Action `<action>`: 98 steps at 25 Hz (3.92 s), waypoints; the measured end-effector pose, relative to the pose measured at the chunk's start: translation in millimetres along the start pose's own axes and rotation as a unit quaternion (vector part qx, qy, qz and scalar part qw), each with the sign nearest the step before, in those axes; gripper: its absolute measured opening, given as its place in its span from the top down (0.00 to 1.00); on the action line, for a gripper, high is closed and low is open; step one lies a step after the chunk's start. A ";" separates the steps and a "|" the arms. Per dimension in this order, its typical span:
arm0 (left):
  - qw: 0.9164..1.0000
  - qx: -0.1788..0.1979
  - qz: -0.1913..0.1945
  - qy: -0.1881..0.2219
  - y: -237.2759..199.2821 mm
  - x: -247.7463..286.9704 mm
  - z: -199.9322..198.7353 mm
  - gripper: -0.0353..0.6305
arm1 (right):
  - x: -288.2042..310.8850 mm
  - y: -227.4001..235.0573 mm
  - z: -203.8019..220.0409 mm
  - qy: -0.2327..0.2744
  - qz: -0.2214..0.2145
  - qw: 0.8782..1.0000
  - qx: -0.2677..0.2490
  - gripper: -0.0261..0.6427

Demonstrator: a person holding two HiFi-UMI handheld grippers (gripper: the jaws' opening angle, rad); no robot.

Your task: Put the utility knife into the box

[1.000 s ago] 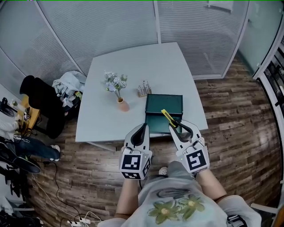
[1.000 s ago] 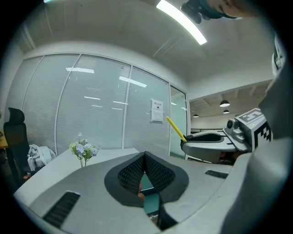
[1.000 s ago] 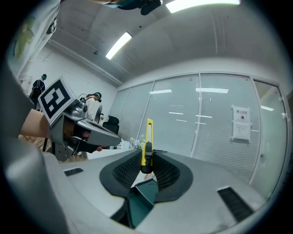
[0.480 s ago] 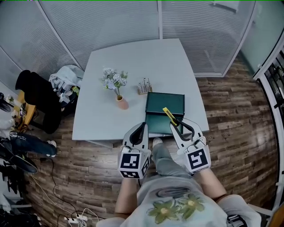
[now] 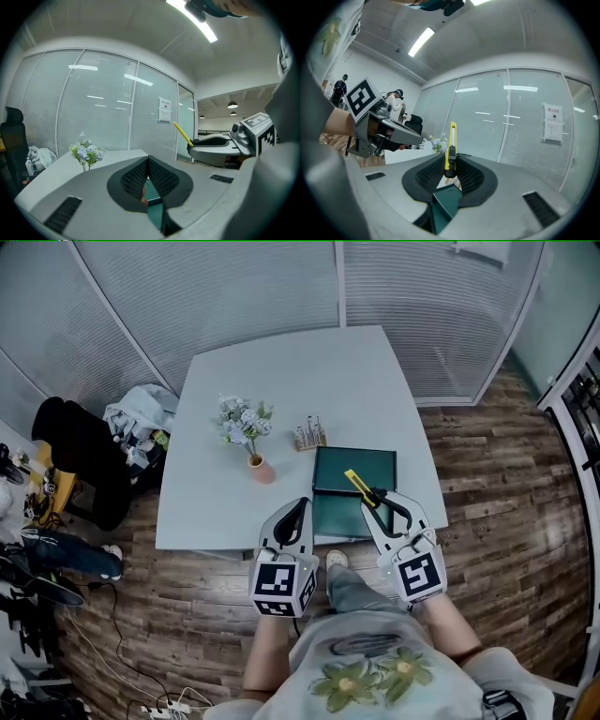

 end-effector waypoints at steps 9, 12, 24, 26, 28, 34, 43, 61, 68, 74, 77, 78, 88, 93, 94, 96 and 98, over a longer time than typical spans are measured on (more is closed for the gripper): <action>1.000 -0.005 0.002 -0.006 -9.4 23.7 1.8 0.96 | 24.5 15.0 6.2 -0.013 -0.011 1.000 -0.007 0.84; 1.000 -0.006 -0.001 -0.010 -14.6 31.7 4.8 0.96 | 32.8 17.3 9.5 -0.018 -0.014 1.000 -0.008 0.84; 1.000 -0.008 -0.009 -0.021 -27.8 46.3 12.7 0.96 | 54.2 17.1 27.7 -0.047 -0.045 0.998 -0.009 0.84; 1.000 -0.009 -0.012 -0.025 -30.5 47.0 15.6 0.96 | 56.9 16.4 30.5 -0.051 -0.047 0.998 -0.008 0.84; 0.999 -0.010 -0.013 -0.029 -32.3 47.9 18.0 0.96 | 59.2 15.7 32.3 -0.054 -0.049 0.997 -0.007 0.84; 0.999 -0.009 -0.009 -0.038 -34.1 52.3 24.6 0.95 | 63.3 14.7 41.2 -0.067 -0.054 0.996 -0.008 0.84; 0.999 -0.017 -0.005 -0.051 -38.7 65.7 34.0 0.96 | 74.1 19.2 53.9 -0.086 -0.062 0.994 -0.021 0.84; 0.998 -0.018 -0.002 -0.064 -45.0 87.4 38.0 0.95 | 93.1 17.7 77.2 -0.129 -0.104 0.985 -0.039 0.84; 0.997 -0.015 0.003 -0.071 -43.6 90.9 44.1 0.96 | 93.9 14.6 87.6 -0.149 -0.117 0.981 -0.048 0.84; 0.997 -0.013 0.008 -0.075 -40.3 95.0 46.5 0.95 | 94.5 10.4 96.7 -0.163 -0.136 0.976 -0.041 0.84; 0.997 -0.012 0.009 -0.078 -39.8 95.8 48.2 0.96 | 95.6 8.1 99.7 -0.169 -0.145 0.974 -0.039 0.84; 0.997 -0.011 0.009 -0.079 -39.6 95.9 48.8 0.95 | 95.7 7.6 100.7 -0.171 -0.147 0.974 -0.039 0.84; 0.996 -0.011 0.009 -0.086 -44.0 101.2 55.9 0.96 | 98.5 4.6 114.7 -0.188 -0.164 0.968 -0.036 0.84; 0.996 -0.011 0.009 -0.088 -44.4 103.3 55.8 0.96 | 99.4 3.6 120.5 -0.194 -0.173 0.965 -0.032 0.84; 0.996 -0.011 0.009 -0.088 -44.9 103.4 55.9 0.96 | 100.0 3.3 121.4 -0.195 -0.174 0.965 -0.032 0.84; 0.996 -0.012 0.008 -0.089 -45.9 103.9 56.7 0.95 | 101.4 2.7 123.4 -0.198 -0.177 0.963 -0.032 0.84; 0.996 -0.013 0.008 -0.089 -46.7 104.0 57.5 0.96 | 102.3 1.8 125.8 -0.202 -0.180 0.962 -0.033 0.84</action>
Point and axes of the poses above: the fingertips, and each gripper's own axes: x forward along the fingers, y to its right, z out of its underside, the point moved 5 cm from there along -x, backward along the fingers, and after that the axes turned 12 degrees about -z, right-handed, at the moved point
